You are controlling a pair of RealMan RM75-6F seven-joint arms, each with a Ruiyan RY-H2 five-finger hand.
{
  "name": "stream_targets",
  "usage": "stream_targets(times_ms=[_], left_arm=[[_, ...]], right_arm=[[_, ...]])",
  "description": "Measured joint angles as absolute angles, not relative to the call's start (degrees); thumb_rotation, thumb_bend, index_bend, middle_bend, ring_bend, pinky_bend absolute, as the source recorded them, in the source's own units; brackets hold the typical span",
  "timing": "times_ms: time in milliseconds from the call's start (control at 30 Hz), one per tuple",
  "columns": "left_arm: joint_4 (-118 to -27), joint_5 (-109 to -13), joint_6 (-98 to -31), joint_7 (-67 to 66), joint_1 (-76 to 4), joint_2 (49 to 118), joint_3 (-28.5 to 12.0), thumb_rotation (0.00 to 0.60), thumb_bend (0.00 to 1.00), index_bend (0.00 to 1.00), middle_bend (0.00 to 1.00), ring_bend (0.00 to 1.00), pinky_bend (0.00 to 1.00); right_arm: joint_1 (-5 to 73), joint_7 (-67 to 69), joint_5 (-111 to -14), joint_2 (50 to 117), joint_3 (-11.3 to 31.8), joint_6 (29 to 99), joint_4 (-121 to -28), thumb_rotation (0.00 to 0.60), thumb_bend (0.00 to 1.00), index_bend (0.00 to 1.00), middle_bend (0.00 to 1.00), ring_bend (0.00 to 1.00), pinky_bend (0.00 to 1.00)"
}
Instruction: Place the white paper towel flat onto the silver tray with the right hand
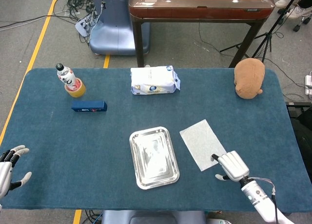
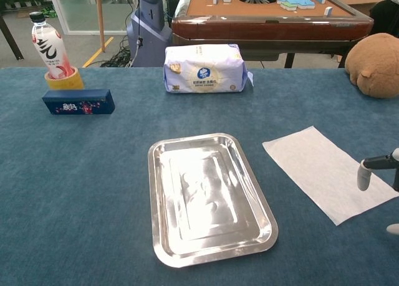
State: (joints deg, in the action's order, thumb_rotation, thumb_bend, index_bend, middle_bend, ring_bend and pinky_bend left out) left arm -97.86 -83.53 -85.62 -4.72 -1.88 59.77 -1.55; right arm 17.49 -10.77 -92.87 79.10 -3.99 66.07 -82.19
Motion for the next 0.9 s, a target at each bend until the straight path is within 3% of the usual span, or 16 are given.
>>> stream_targets(times_ms=[633, 900], left_arm=[[-97.99, -83.66, -86.07, -4.57, -1.66, 59.58, -1.57, 0.600, 0.23, 0.26, 0.22, 0.20, 0.46], [-98.11, -83.73, -86.37, -4.34, -1.51, 59.38, -1.60, 0.600, 0.23, 0.26, 0.22, 0.20, 0.46]], right_arm=[[18.15, -9.37, -92.09, 82.45, -3.86, 65.89, -78.68, 0.600, 0.19, 0.43, 1.00, 1.00, 1.00], [18.40, -9.17, -91.80, 83.61, -3.91, 65.68, -77.87, 0.600, 0.20, 0.43, 1.00, 1.00, 1.00]])
